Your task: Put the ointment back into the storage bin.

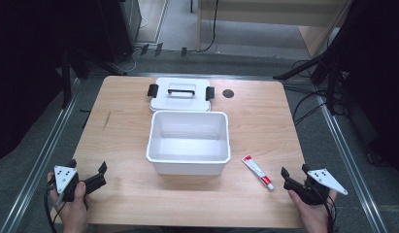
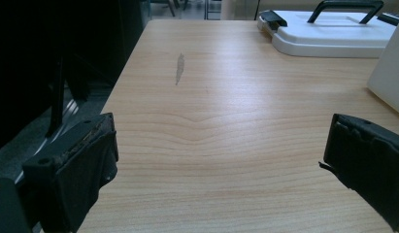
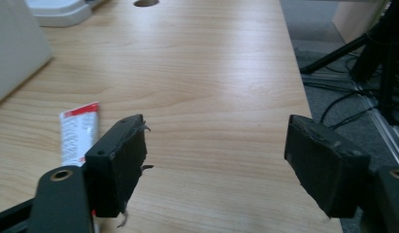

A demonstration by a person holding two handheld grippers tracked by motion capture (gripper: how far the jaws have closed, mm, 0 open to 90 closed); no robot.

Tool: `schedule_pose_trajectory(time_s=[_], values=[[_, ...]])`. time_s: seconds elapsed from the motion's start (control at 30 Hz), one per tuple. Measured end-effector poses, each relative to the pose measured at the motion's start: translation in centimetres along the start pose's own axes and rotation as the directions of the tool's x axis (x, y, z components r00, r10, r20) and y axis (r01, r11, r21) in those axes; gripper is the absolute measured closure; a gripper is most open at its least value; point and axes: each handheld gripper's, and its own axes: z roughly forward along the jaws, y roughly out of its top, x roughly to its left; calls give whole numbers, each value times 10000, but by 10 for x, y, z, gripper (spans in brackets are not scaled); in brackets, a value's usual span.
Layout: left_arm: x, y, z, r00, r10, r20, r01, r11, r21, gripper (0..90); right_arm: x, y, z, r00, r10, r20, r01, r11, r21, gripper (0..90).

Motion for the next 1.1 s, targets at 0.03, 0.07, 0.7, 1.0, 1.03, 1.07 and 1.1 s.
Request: schedule_pose_trajectory(time_s=[0.03, 0.07, 0.7, 1.0, 1.03, 1.07, 1.1], values=[[0, 0, -1, 10000, 31, 10, -31, 10000, 22, 0, 2, 3, -2, 9999, -111, -83, 111, 9999, 36, 281], [0, 0, -1, 10000, 83, 43, -83, 10000, 27, 0, 4, 7, -3, 9996, -246, -122, 247, 9996, 151, 292], [-3, 0, 0, 9995, 320, 78, -321, 9994, 150, 0, 31, 75, 14, 9375, -2524, -2397, 3340, 8463, 4150, 382], [-4, 1, 2, 9992, 392, -23, -391, 9987, 319, 0, 63, 84, 45, 8776, -2741, -3934, 4772, 5791, 6610, 415], [-4, 1, 2, 9992, 392, -23, -391, 9987, 319, 0, 63, 84, 45, 8776, -2741, -3934, 4772, 5791, 6610, 415], [-5, 1, 2, 9991, 432, 44, -433, 9986, 311, 0, 69, 83, 52, 8664, -2992, -3999, 4994, 5274, 6874, 441], [-5, 1, 2, 9991, 432, 44, -433, 9986, 311, 0, 69, 83, 52, 8664, -2992, -3999, 4994, 5274, 6874, 441]])
